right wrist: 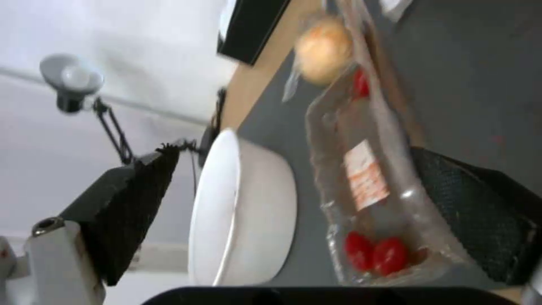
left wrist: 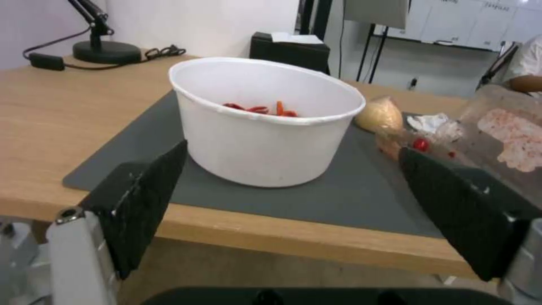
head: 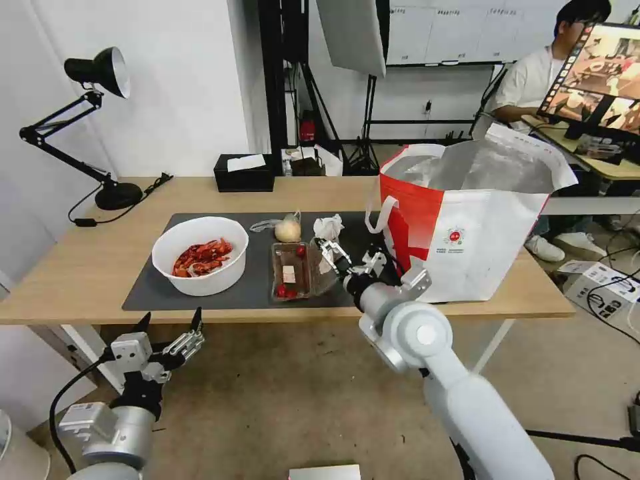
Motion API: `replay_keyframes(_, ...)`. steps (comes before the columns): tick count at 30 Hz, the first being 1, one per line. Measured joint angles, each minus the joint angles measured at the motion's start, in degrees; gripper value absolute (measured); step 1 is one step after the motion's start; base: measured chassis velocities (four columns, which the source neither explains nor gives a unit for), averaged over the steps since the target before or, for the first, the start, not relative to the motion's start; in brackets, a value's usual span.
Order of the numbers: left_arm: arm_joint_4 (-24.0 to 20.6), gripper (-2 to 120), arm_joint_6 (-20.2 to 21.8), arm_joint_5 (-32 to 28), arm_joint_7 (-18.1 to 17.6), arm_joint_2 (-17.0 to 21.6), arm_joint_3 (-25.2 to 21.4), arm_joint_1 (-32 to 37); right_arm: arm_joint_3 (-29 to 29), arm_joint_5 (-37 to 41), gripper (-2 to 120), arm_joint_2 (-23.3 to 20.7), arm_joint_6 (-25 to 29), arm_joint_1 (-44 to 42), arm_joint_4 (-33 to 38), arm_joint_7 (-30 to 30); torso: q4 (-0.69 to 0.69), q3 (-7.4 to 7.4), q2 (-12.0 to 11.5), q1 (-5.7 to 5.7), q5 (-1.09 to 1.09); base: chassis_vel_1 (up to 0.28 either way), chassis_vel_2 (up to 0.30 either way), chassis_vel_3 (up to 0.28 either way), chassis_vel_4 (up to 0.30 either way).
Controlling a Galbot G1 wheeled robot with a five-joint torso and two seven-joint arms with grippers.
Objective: Pick up the trash from the table and place it into the takeout bag.
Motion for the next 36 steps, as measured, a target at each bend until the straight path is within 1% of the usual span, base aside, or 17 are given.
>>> replay_keyframes(5, 0.0, 100, 0.0, 0.0, 0.0, 0.0, -0.3, 0.0, -2.2, 2.2, 100, 1.0, -2.2, 3.3, -2.3, 0.8, 0.01, 0.00, 0.0, 0.00, 0.00, 0.000, 0.000, 0.000, 0.000)
replay_keyframes(8, 0.0, 100, 0.0, -0.1, 0.0, 0.2, -0.5, 0.1, -5.4, 4.6, 100, 2.8, -6.0, 8.0, -6.1, 4.6, 0.02, 0.00, 0.0, 0.00, -0.01, 0.000, 0.000, 0.000, 0.000)
replay_keyframes(9, 0.0, 100, 0.0, -0.1, 0.0, 0.2, -0.5, 0.1, -5.4, 4.6, 100, 2.8, -6.0, 8.0, -6.1, 4.6, 0.02, 0.00, 0.0, 0.00, -0.01, 0.000, 0.000, 0.000, 0.000)
replay_keyframes(11, -0.2, 100, 0.0, -0.1, 0.0, 0.2, -0.5, 0.1, -7.3, 6.9, 100, 4.2, -8.7, 10.8, -9.2, 7.4, 0.02, 0.00, 0.0, 0.00, -0.01, 0.000, 0.000, 0.000, 0.000)
replay_keyframes(15, -0.5, 100, 0.3, -0.2, 0.0, 0.2, -0.3, 0.5, -8.6, 7.4, 100, 5.3, -9.4, 12.7, -10.8, 9.1, 0.02, -0.01, 0.0, 0.00, -0.01, 0.000, 0.000, 0.000, 0.000)
replay_keyframes(20, -0.7, 100, 0.3, -0.6, 0.0, 0.5, -0.4, 0.4, -8.7, 7.5, 100, 4.8, -9.4, 13.0, -10.8, 8.9, 0.01, -0.01, 0.0, 0.00, -0.01, 0.000, 0.000, 0.000, 0.000)
replay_keyframes(24, -0.8, 100, 0.3, -1.0, 0.0, 0.7, -0.6, 0.3, -8.2, 7.2, 100, 3.3, -9.4, 13.5, -10.3, 6.6, 0.01, 0.00, 0.0, 0.00, 0.00, 0.000, 0.000, 0.000, 0.000)
replay_keyframes(25, -0.8, 100, 0.4, -1.2, 0.0, 0.8, -0.7, 0.3, -7.9, 5.8, 100, 2.4, -10.1, 14.5, -10.5, 4.3, 0.01, -0.01, 0.0, 0.00, 0.01, 0.000, 0.000, 0.000, 0.000)
replay_keyframes(26, -0.8, 100, 0.3, -1.4, 0.0, 1.0, -0.8, 0.2, -8.0, 1.9, 100, 1.3, -11.7, 15.6, -11.1, 0.7, 0.01, -0.01, 0.0, 0.00, 0.01, 0.000, 0.000, 0.000, 0.000)
replay_keyframes(27, -0.8, 100, 0.3, -1.4, 0.0, 1.0, -0.8, 0.2, -8.0, 1.9, 100, 1.3, -11.7, 15.6, -11.1, 0.7, 0.01, -0.01, 0.0, 0.00, 0.01, 0.000, 0.000, 0.000, 0.000)
replay_keyframes(29, -1.0, 100, 0.4, -1.8, 0.0, 1.3, -1.2, 0.2, -10.2, -14.7, 99, -3.3, -15.5, 19.4, -14.9, -15.0, 0.00, 0.00, 0.0, 0.00, 0.01, 0.000, 0.000, 0.000, 0.000)
replay_keyframes(31, -1.0, 100, 0.4, -1.9, 0.0, 1.3, -1.3, 0.2, -10.3, -15.4, 99, -3.4, -15.7, 19.6, -15.1, -15.8, -0.01, 0.00, 0.0, 0.00, 0.01, 0.000, 0.000, 0.000, 0.000)
replay_keyframes(32, -1.2, 100, 0.4, -2.1, 0.0, 1.5, -1.4, 0.2, -12.9, -28.8, 89, -6.5, -17.2, 23.6, -19.1, -29.0, -0.01, 0.00, 0.0, 0.00, 0.01, 0.000, 0.000, 0.000, 0.000)
replay_keyframes(33, -1.2, 100, 0.4, -2.2, 0.0, 1.5, -1.5, 0.2, -14.0, -33.3, 84, -7.3, -17.5, 25.1, -20.7, -33.4, -0.01, 0.00, 0.0, 0.00, 0.01, 0.000, 0.000, 0.000, 0.000)
replay_keyframes(34, -1.2, 100, 0.4, -2.2, 0.0, 1.5, -1.5, 0.2, -14.0, -33.3, 84, -7.3, -17.5, 25.1, -20.7, -33.4, -0.01, 0.00, 0.0, 0.00, 0.01, 0.000, 0.000, 0.000, 0.000)
replay_keyframes(35, -1.3, 100, 0.4, -2.2, 0.0, 1.4, -1.5, 0.2, -15.7, -39.9, 79, -8.0, -17.3, 27.6, -23.5, -39.3, 0.00, 0.00, 0.0, 0.00, 0.00, 0.000, 0.000, 0.000, 0.000)
replay_keyframes(36, -1.3, 100, 0.3, -2.2, 0.0, 1.3, -1.4, 0.2, -16.8, -44.0, 75, -8.1, -16.9, 29.1, -25.5, -42.8, 0.00, 0.00, 0.0, 0.00, 0.00, 0.000, 0.000, 0.000, 0.000)
